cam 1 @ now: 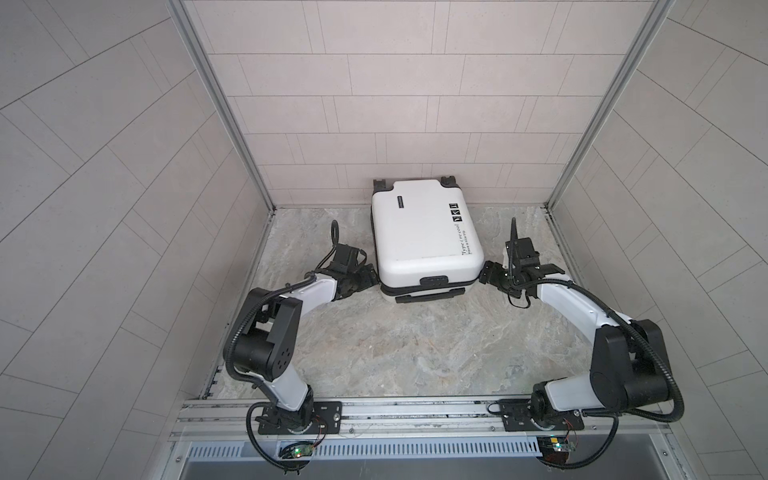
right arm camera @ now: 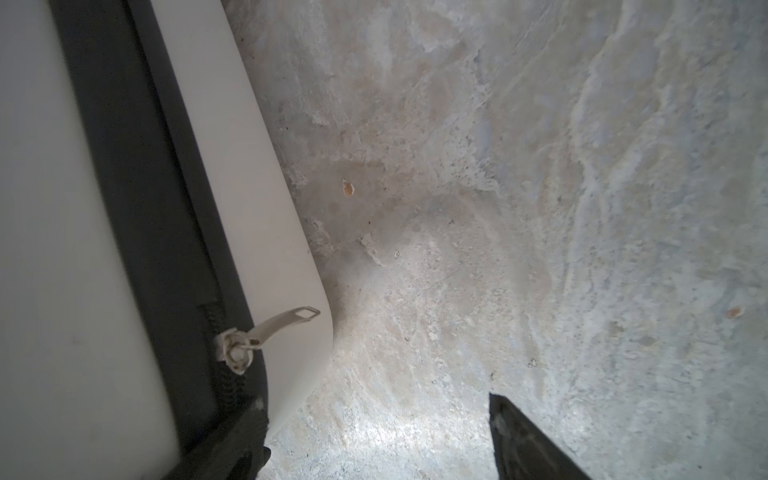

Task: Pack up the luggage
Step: 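Move the left gripper to the silver zipper pull at the near corner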

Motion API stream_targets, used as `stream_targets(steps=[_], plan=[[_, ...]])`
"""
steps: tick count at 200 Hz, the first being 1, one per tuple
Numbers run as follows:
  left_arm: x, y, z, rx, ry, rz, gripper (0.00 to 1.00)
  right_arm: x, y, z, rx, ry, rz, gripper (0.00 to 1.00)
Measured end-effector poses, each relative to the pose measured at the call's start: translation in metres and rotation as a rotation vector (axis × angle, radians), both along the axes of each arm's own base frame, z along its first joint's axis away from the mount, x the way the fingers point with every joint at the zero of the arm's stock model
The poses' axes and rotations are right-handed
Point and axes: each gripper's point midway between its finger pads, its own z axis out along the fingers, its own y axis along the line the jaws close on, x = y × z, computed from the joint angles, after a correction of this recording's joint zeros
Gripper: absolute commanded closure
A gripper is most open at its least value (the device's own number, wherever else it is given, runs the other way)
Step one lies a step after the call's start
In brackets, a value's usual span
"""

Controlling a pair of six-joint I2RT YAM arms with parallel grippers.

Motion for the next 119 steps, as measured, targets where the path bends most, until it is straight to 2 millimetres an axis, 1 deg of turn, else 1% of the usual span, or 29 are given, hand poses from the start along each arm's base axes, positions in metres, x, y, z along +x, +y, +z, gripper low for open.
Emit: stream_targets(steps=[35,66,84,105,119], plan=[[0.009,-0.002,0.004,0.016,-0.007,-0.013,0.14,0.011,-0.006,-0.001,-0.014,0.006,-0.007,0.10],[0.007,-0.004,0.011,0.031,-0.015,-0.040,0.14,0.011,-0.013,-0.002,0.014,0.015,-0.009,0.05],[-0.005,-0.004,0.016,0.028,-0.017,-0.060,0.14,0.009,-0.015,-0.004,0.039,0.019,0.000,0.04],[-0.025,-0.001,0.022,0.022,-0.014,-0.077,0.16,0.004,-0.009,-0.003,0.070,0.015,0.033,0.03],[-0.038,0.002,0.028,0.018,-0.021,-0.088,0.19,-0.001,-0.004,-0.001,0.089,0.008,0.055,0.03]])
